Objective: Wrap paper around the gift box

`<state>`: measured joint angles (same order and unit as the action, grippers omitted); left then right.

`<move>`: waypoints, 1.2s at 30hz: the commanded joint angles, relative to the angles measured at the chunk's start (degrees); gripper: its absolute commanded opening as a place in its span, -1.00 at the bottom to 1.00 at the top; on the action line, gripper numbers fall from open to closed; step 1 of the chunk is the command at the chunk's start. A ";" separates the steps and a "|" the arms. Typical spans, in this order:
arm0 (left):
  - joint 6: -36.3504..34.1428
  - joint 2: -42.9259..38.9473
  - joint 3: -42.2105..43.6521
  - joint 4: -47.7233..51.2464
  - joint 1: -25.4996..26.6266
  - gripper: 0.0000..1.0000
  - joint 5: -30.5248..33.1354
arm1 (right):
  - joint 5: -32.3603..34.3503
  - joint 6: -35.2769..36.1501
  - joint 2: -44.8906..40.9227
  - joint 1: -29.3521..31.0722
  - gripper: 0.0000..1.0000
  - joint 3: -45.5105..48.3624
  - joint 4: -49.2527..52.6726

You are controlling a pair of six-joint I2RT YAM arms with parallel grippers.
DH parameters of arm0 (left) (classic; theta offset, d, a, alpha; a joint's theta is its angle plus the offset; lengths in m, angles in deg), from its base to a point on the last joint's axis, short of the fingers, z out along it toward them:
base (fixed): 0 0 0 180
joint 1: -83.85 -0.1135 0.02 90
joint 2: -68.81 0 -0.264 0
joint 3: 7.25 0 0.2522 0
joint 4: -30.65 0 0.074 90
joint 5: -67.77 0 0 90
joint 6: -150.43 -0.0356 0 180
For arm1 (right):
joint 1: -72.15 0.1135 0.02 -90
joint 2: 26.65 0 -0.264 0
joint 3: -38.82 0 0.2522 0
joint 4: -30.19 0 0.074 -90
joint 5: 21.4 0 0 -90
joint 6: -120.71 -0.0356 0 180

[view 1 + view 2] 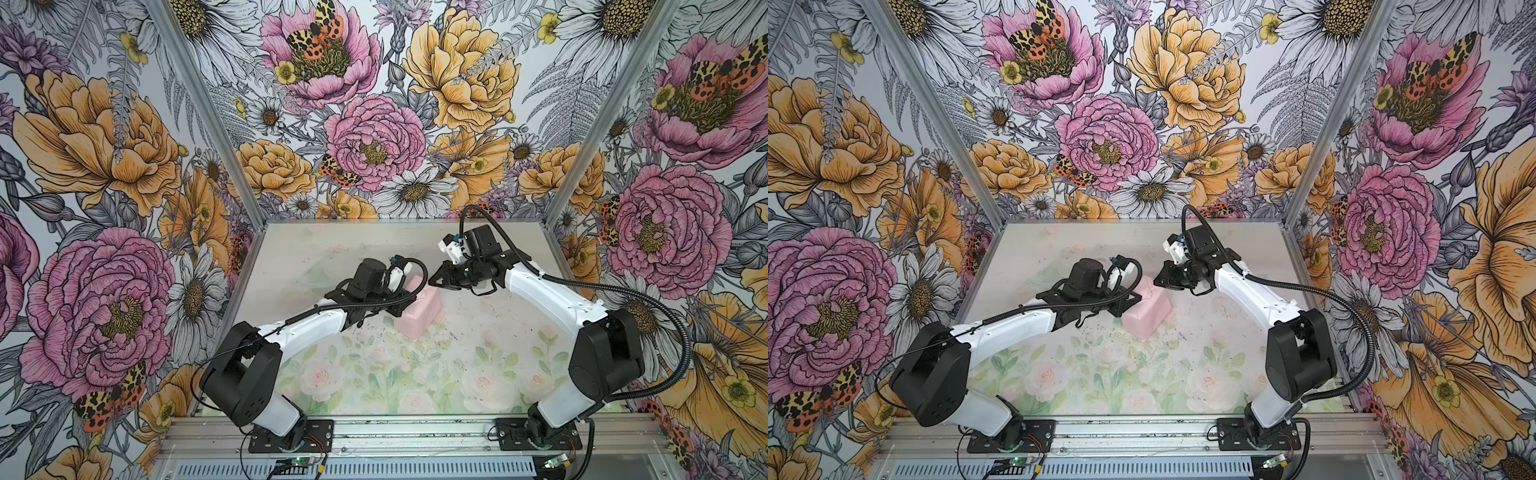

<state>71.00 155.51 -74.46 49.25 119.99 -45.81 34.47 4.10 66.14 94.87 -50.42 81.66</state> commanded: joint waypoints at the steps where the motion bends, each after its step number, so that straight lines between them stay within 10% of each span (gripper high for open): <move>1: -0.41 0.81 -0.17 -0.91 0.16 -0.81 -0.61 | 0.91 -0.74 -1.04 1.25 -0.66 -1.25 -0.48; 36: -0.94 1.55 1.04 -1.46 0.41 -0.82 -0.73 | -9.96 -2.41 -0.40 1.46 -0.45 3.71 -3.57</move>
<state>70.94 156.36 -74.44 48.88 120.10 -45.81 25.81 2.43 66.10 96.92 -47.60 80.44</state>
